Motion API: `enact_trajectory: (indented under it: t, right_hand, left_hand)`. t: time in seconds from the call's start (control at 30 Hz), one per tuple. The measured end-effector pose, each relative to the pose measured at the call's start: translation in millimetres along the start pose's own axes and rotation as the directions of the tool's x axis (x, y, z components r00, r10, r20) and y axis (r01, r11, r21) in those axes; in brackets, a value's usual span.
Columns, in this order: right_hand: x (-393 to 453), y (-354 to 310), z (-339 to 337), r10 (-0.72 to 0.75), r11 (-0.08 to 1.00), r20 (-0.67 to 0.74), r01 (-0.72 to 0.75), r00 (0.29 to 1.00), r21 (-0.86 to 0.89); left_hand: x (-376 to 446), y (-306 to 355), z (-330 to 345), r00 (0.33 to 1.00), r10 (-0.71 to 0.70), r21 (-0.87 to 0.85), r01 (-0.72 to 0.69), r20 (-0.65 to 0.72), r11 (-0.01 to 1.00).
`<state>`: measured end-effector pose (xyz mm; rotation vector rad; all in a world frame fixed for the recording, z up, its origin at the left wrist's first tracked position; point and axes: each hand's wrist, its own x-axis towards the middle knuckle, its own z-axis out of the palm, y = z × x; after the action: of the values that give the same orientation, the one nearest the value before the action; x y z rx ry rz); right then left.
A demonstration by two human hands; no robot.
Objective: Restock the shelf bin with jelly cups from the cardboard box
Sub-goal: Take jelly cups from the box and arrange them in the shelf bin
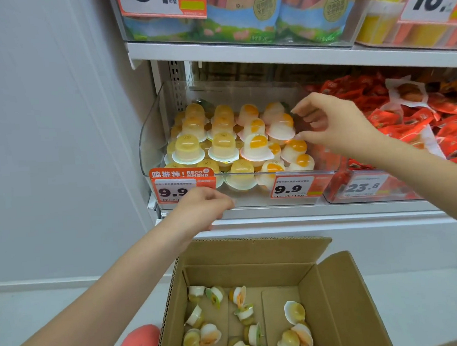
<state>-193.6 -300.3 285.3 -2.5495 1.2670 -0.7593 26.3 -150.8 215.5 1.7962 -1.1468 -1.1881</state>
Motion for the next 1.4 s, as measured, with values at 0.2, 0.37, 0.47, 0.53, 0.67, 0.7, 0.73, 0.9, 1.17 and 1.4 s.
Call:
enact_trajectory:
  t: [0.2, 0.37, 0.47, 0.53, 0.67, 0.7, 0.73, 0.9, 1.17, 1.4]
  right_hand:
    - [-109.0, -20.0, 37.4, -0.115, 0.971, 0.187, 0.070, 0.976, 0.229]
    - [-178.3, -0.1, 128.0, -0.042, 0.970, 0.640, -0.122, 0.767, 0.209]
    - [-209.2, 17.1, 192.5, 0.011, 0.979, 0.800, -0.171, 0.600, 0.115]
    - [-224.8, 21.3, 233.2, 0.033, 0.978, 0.862, -0.196, 0.505, 0.077]
    - [-239.0, 15.7, 309.9, 0.027, 0.972, 0.893, -0.219, 0.449, 0.081]
    - [-238.4, 12.7, 326.6, 0.028, 0.976, 0.890, -0.205, 0.455, 0.074]
    - [-237.1, 9.2, 343.6, 0.022, 0.983, 0.886, -0.174, 0.463, 0.066]
    - [-230.4, -9.5, 412.4, 0.034, 0.996, 0.898, -0.086, 0.439, 0.004]
    - [-250.9, -7.0, 439.5, 0.119, 0.930, 0.849, -0.356, 0.514, 0.086]
    - [-218.1, 15.2, 367.3, 0.326, 0.561, 0.862, -0.814, 0.387, 0.153]
  left_hand:
    - [2.0, -48.3, 28.8, 0.982, -0.032, 0.197, -0.006, 0.186, 0.980]
    - [5.5, -136.8, 66.8, 0.909, -0.138, 0.553, -0.114, 0.394, 0.826]
    - [12.5, -191.7, 93.9, 0.821, -0.293, 0.803, -0.296, 0.491, 0.517]
    - [15.2, -221.5, 107.7, 0.763, -0.404, 0.857, -0.386, 0.505, 0.343]
    - [8.6, -260.5, 122.5, 0.657, -0.623, 0.894, -0.411, 0.424, 0.176]
    - [6.6, -268.3, 123.2, 0.650, -0.646, 0.902, -0.405, 0.400, 0.150]
    - [4.2, -276.7, 122.6, 0.658, -0.649, 0.906, -0.403, 0.383, 0.126]
    - [3.6, -313.1, 118.0, 0.762, -0.554, 0.936, -0.334, 0.335, 0.108]
    - [-6.3, -328.7, 117.0, 0.798, -0.537, 0.885, 0.010, 0.273, 0.465]
    - [14.1, -279.8, 104.2, 0.899, -0.378, 0.579, 0.192, 0.220, 0.793]
